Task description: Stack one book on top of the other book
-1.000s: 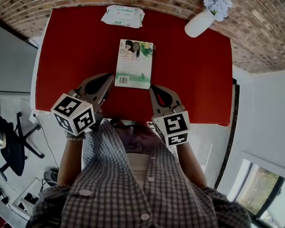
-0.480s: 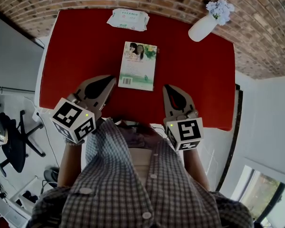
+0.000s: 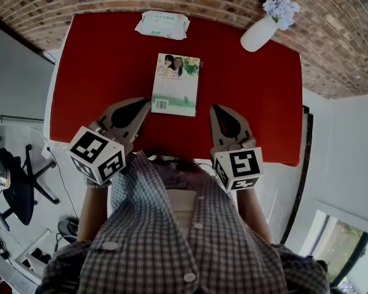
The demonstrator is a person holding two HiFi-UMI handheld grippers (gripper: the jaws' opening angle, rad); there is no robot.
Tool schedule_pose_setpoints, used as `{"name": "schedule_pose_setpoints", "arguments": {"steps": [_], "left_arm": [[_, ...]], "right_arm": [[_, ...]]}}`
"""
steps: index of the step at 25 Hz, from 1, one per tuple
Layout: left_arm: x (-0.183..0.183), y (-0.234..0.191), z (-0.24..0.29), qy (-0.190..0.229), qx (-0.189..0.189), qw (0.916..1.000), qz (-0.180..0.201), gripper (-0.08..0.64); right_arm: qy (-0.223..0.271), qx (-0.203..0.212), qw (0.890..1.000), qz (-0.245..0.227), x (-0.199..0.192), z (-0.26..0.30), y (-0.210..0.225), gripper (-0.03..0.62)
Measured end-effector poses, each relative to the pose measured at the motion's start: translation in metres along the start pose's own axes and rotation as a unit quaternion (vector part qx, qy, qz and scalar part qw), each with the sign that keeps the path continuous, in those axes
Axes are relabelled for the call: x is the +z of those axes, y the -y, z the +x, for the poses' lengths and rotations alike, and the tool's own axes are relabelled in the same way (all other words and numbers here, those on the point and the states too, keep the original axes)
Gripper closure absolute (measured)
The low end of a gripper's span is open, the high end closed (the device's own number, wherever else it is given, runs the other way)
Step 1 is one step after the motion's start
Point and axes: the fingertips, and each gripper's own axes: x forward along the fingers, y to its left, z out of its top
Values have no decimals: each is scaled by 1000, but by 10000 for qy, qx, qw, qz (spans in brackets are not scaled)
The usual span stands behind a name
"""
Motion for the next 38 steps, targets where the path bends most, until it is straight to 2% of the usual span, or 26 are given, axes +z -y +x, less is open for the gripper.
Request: {"name": "schedule_pose_setpoints", "arguments": {"steps": [13,38], "left_arm": [[0,1,4,82,-188,9997,-130,554],[-1,-2,6,37,-219,9997,-91,554]], "right_arm": [[-171,-33,9998,51,-9,3,0,586],[-266,-6,9996,-44,-11,7,-4,586]]}}
